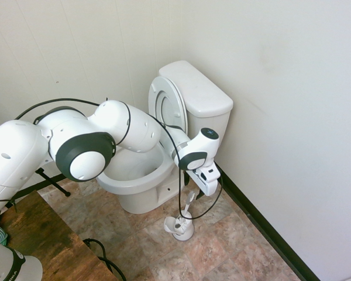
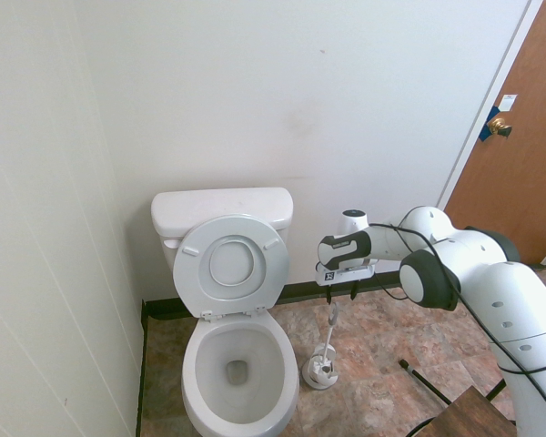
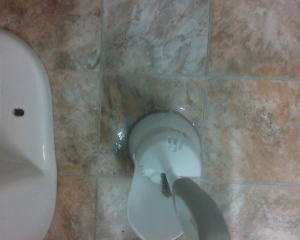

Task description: Clean the toilet

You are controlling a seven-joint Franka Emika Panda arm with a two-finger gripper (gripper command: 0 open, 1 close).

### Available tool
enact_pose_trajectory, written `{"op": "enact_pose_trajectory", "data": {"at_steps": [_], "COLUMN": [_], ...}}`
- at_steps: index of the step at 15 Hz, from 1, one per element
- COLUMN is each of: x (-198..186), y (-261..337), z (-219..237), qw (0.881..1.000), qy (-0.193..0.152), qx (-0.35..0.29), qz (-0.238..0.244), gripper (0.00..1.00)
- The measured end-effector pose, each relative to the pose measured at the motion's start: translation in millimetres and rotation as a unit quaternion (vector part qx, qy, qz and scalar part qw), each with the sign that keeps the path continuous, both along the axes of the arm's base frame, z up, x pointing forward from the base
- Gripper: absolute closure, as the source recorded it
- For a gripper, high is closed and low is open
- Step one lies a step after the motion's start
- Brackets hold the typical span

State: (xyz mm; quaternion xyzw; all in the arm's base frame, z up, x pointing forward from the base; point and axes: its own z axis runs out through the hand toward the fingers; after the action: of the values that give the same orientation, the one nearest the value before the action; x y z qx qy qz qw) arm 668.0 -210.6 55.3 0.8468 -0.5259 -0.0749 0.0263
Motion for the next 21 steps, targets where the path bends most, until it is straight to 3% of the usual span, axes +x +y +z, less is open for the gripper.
{"op": "enact_pose_trajectory", "data": {"at_steps": [6, 7, 21], "x": [5, 7, 17], "y": [3, 4, 2], "z": [-44, -46, -62], "qw": [1.0, 1.0, 0.999], "qy": [0.021, 0.022, 0.036], "qx": [0.005, 0.006, 0.009], "qz": [0.006, 0.007, 0.011], "gripper": [0.0, 1.0, 1.0]}}
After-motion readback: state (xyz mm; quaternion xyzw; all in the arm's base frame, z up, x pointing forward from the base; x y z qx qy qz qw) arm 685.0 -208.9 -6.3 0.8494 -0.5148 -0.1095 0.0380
